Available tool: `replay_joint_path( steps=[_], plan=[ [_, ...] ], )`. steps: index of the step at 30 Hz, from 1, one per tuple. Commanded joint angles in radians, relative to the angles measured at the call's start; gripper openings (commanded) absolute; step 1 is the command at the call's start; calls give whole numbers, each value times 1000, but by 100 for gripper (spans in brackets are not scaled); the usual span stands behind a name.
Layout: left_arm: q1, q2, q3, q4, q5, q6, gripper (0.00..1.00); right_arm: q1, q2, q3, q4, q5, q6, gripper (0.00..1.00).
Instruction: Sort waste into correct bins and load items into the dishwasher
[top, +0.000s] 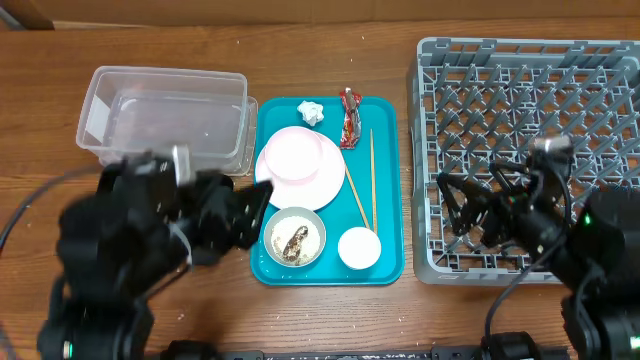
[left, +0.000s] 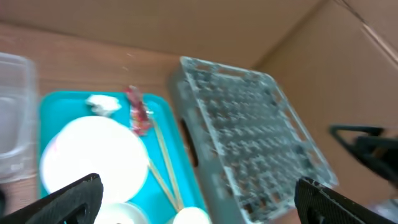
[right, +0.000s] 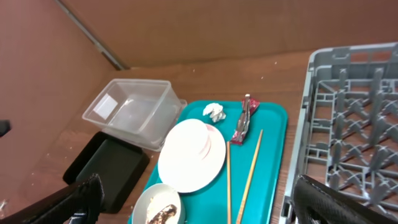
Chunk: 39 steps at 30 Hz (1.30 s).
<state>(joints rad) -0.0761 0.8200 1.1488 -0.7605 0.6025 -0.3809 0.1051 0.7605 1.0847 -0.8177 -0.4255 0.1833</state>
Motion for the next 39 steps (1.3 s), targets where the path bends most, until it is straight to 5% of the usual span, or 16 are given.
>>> replay_joint_path(
  steps=[1,5,12,16,24,27,30,35,39],
  plan=[
    [-6,80,28,16,205,18,100,-3,16,29,-9,6,38,100],
    [-119,197,28,-83,87,56,100,-3,37,29,-52,174,160,100],
    [-545,435,28,-144,-489,67,99,-3,55,29,-79,249,208,100],
    [-684,593,28,-105,-658,63,85,-3,60,29,-87,249,208,100],
    [-693,858,28,-48,-538,19,67,-3,61,29,-120,250,207,100],
    [-693,881,28,-43,-524,18,43,-3,61,29,-120,250,207,100],
    [-690,882,29,-48,-524,17,4,-3,61,29,-120,250,207,100],
    [-650,838,69,-115,-513,-27,4,-3,61,29,-120,250,207,100],
    [-551,745,112,-159,-360,24,4,-3,61,29,-120,249,207,100]
  ],
)
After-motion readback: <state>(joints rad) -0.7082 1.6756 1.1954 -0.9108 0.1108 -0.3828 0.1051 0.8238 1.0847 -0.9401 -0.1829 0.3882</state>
